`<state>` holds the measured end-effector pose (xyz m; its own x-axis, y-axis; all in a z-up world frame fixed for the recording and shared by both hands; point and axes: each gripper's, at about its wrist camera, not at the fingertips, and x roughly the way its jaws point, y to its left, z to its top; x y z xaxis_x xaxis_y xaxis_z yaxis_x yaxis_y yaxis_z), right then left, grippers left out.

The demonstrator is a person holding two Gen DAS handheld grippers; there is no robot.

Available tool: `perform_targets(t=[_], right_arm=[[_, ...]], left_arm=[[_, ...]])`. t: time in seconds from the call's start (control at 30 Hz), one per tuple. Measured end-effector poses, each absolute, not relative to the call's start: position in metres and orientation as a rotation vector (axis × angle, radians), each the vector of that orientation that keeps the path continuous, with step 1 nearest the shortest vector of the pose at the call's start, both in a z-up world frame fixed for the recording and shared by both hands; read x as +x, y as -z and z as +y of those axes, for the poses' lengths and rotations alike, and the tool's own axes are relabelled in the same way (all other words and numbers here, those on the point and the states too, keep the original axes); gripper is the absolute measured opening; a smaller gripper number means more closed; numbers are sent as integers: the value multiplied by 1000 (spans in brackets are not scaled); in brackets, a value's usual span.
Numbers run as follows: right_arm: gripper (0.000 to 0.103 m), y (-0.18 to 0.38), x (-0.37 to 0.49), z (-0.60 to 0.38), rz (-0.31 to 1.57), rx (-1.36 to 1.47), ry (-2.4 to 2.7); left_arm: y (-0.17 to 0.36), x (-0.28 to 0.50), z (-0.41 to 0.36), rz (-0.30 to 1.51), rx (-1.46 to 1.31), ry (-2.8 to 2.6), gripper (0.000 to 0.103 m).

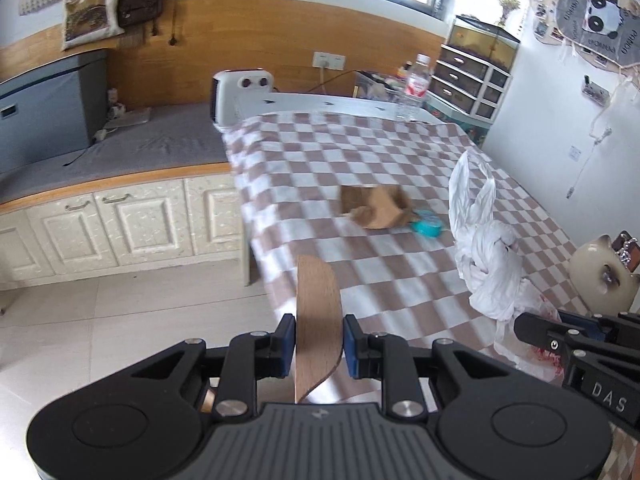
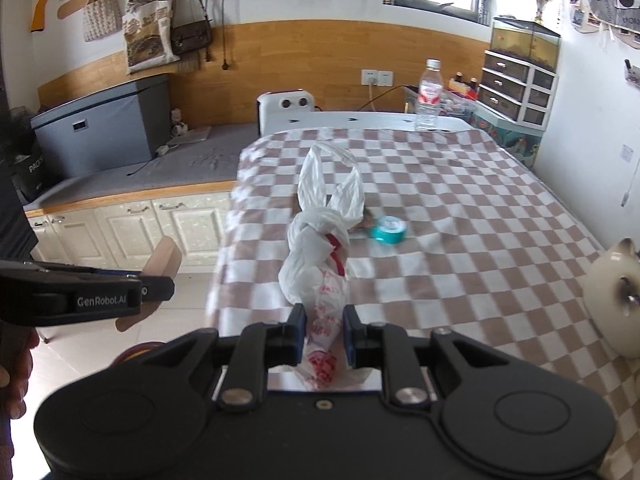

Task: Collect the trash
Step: 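Lift and carry the bag and wooden piece in both tools over the wastebasket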

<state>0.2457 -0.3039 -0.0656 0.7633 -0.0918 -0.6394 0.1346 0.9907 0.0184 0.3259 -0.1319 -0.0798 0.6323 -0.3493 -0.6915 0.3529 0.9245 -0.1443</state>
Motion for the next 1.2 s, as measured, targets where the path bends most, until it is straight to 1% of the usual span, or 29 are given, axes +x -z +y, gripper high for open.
perform_targets(t=[0.47,0.7,0.97,1.2], right_arm=[[20,78,288,-207,735,85,31],[20,98,318,-173,793,89,-40],[20,155,352,-147,975,184,-106],[20,227,373,-120,1196,230,-156]], left_arm=[[87,332,-17,799,-32,275,27],[109,339,28,851,-67,187,27],[155,352,74,967,-109,88,27],[220,374,87,1132,-106,79,27]])
